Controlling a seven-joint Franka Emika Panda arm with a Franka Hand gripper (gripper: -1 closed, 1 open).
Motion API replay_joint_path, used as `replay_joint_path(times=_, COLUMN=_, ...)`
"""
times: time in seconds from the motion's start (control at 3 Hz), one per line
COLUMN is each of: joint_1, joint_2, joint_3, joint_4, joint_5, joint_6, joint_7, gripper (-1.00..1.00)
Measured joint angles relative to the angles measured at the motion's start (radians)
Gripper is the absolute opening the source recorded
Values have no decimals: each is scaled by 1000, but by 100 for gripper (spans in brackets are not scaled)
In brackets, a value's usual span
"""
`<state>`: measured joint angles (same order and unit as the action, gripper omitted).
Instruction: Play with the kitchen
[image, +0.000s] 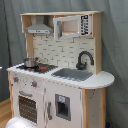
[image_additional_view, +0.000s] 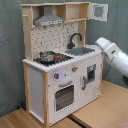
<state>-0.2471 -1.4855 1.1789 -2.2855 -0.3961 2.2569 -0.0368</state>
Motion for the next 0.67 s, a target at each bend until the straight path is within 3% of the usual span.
replay_joint_path(times=0.67, joint_1=32, joint_2=0, joint_3=-111, joint_4=73, joint_5=-116, joint_6=-176, joint_7=-16, gripper=100)
